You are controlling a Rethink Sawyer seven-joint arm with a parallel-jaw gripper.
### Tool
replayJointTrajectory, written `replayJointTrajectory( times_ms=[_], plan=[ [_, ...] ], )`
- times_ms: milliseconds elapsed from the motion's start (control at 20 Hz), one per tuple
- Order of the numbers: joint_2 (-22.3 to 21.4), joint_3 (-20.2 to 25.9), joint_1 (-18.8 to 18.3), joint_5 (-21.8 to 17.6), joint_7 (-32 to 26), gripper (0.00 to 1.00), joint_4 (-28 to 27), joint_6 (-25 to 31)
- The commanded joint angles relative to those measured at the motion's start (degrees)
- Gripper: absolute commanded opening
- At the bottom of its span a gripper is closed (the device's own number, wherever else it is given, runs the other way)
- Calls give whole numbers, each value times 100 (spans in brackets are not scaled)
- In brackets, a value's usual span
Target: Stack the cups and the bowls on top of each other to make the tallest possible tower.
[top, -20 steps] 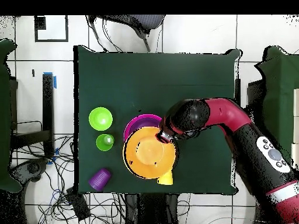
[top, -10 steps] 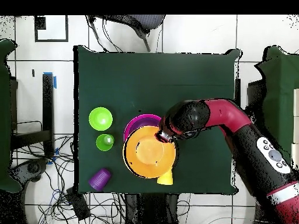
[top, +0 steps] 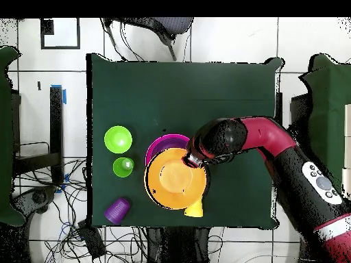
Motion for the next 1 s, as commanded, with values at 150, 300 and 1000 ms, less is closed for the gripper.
replayJointTrajectory(
  times_ms=[150,300,1000],
  plan=[
    [431,94,43,-295,-755,0,46,-877],
    [435,107,27,-291,-810,0,34,-821],
    [401,80,80,-338,-823,0,-23,-721]
  ],
)
